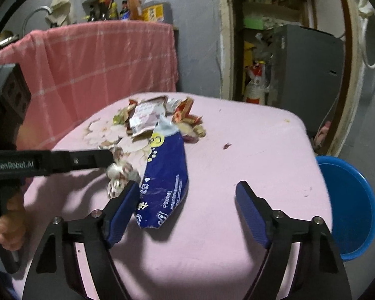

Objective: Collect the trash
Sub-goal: 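Grasp the blue wrapper with the right gripper while the left gripper grasps crumpled foil, then carry both items over the blue basin and open both grippers to drop them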

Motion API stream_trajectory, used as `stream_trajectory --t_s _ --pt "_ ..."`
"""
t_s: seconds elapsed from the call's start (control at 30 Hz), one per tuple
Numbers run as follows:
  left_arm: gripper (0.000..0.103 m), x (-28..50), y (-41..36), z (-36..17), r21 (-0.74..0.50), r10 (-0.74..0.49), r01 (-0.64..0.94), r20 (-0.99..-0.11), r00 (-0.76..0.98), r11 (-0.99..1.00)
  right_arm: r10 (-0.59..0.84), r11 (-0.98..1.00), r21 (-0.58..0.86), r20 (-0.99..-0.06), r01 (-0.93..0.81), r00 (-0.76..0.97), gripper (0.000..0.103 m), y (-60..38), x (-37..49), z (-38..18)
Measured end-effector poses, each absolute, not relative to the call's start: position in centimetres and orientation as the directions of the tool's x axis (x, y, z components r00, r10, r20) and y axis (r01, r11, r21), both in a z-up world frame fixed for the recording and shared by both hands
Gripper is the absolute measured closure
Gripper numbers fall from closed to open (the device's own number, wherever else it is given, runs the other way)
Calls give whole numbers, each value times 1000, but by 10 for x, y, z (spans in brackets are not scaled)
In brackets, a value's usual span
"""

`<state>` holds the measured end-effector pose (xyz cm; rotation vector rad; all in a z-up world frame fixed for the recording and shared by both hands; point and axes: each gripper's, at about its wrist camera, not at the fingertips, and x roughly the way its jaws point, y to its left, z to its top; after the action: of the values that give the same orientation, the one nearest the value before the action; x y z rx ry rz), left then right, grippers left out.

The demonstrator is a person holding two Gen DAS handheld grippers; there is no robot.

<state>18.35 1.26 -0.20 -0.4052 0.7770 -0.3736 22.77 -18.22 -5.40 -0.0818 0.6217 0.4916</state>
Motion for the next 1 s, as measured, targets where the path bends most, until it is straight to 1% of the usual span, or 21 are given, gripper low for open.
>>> stream_trajectory --t_s 0.13,0.23,0.3,0.33,0.4,0.43,0.47,0.6,0.7,0.8,0.9,1.0 --pt "93 182 19 -4 -473 -444 153 -599 667 868 431 864 64 -605 -499 670 30 -171 234 -56" --pt "95 184 20 -3 -471 -443 154 -599 667 869 434 851 46 -623 -523 651 39 -161 239 -58" --pt "96 183 19 -3 -458 -438 162 -599 670 874 441 841 43 -633 -540 636 52 -156 243 -60" --pt "96 183 18 -2 -452 -435 164 -599 673 877 447 836 46 -634 -546 631 55 -155 243 -60" --pt "97 181 17 -2 -446 -430 166 -597 677 879 457 831 52 -632 -554 626 67 -155 243 -60" --pt "97 181 17 -2 -443 -428 167 -595 680 881 464 827 56 -630 -560 623 70 -155 242 -60" --pt "97 181 16 -1 -437 -424 168 -594 683 883 469 824 58 -627 -564 622 77 -155 241 -60" --pt "97 173 8 3 -410 -407 177 -587 700 895 476 820 53 -616 -569 628 92 -156 236 -59" --pt "98 166 1 8 -382 -390 185 -575 719 905 472 825 42 -601 -564 645 94 -158 230 -58" --pt "98 160 -7 13 -358 -375 195 -553 744 913 464 841 39 -566 -540 682 94 -165 223 -54" --pt "98 155 -18 20 -341 -373 213 -523 766 916 466 858 59 -508 -511 724 94 -177 215 -46" --pt "98 154 -31 30 -319 -372 236 -484 792 918 456 880 79 -415 -468 787 94 -194 205 -29"
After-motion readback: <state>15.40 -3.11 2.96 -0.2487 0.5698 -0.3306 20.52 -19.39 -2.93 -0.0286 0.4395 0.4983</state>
